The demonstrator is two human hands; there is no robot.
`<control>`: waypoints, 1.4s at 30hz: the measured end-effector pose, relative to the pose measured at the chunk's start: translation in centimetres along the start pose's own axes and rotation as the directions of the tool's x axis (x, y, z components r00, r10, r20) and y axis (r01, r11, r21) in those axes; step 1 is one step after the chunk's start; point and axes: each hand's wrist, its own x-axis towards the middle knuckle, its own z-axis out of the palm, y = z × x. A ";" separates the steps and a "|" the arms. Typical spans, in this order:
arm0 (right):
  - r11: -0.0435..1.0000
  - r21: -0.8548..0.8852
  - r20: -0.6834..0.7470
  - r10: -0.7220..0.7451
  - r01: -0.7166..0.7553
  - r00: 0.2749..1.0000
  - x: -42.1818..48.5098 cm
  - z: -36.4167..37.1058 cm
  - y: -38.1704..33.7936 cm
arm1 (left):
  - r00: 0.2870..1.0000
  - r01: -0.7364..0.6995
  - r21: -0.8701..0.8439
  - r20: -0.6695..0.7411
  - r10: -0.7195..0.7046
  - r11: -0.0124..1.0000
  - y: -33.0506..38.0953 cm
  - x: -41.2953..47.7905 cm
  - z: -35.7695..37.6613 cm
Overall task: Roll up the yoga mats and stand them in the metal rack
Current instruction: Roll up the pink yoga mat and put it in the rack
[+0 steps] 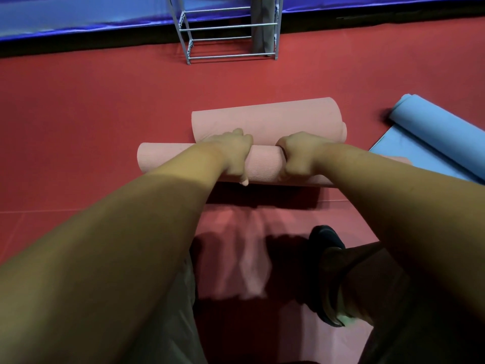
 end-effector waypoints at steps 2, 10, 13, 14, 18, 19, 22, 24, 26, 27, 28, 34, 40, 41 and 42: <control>1.000 0.004 -0.005 -0.008 0.009 1.000 0.0 0.1 -0.1 | 1.000 0.002 -0.026 -0.017 -0.003 1.000 0.0 0.1 -0.1; 0.999 -0.036 -0.013 0.012 -0.013 1.000 -0.2 0.3 -0.1 | 1.000 0.029 -0.121 0.013 -0.028 0.992 -0.2 0.7 -0.2; 1.000 -0.010 0.026 0.017 -0.017 1.000 0.0 0.0 0.1 | 0.999 0.030 -0.082 0.048 -0.027 0.996 -0.2 0.4 0.0; 1.000 0.002 0.029 0.022 -0.022 0.999 0.0 -0.1 0.1 | 0.999 0.019 -0.055 0.047 -0.016 0.998 -0.2 0.3 0.0; 0.998 0.056 0.030 0.028 -0.029 0.999 0.1 -0.1 0.3 | 1.000 0.021 0.009 -0.014 -0.021 1.000 0.2 -0.4 -0.1; 0.997 0.068 0.029 0.028 -0.030 0.999 0.2 -0.1 0.3 | 0.999 0.018 -0.008 -0.029 -0.018 1.000 0.2 -0.4 -0.1; 1.000 0.018 0.011 0.022 -0.022 1.000 0.3 0.3 0.2 | 0.999 -0.002 -0.080 -0.038 -0.001 0.997 0.1 -0.1 -0.5; 0.997 -0.067 -0.017 0.035 -0.036 0.999 0.1 0.7 0.0 | 1.000 -0.001 -0.108 -0.008 0.000 0.994 0.0 0.1 -0.7; 0.993 -0.105 -0.047 0.041 -0.046 0.998 -0.1 0.9 -0.1 | 1.000 0.009 -0.131 0.005 -0.008 0.991 0.1 0.2 -0.8; 0.995 -0.094 -0.056 0.040 -0.045 0.998 0.0 0.9 0.0 | 1.000 0.014 -0.135 0.004 -0.013 0.991 0.1 0.3 -0.8; 0.996 -0.074 -0.059 0.039 -0.044 0.997 0.1 0.7 0.0 | 1.000 0.020 -0.134 0.002 -0.020 0.991 0.0 0.3 -0.7; 0.999 -0.016 0.001 0.037 -0.037 0.999 0.1 -0.1 0.1 | 1.000 0.019 -0.011 -0.004 -0.019 1.000 0.4 0.1 -0.2; 0.999 -0.026 -0.003 0.035 -0.035 0.999 0.3 0.4 0.2 | 0.999 0.020 -0.089 -0.045 -0.024 0.996 0.6 0.5 -0.8; 0.997 -0.063 -0.007 0.046 -0.046 0.999 0.2 0.6 0.1 | 0.999 0.023 -0.100 -0.036 -0.026 0.995 0.6 0.5 -0.9; 0.994 -0.098 -0.009 0.056 -0.056 0.998 0.1 0.7 0.1 | 0.999 0.026 -0.109 -0.027 -0.029 0.994 0.6 0.5 -0.9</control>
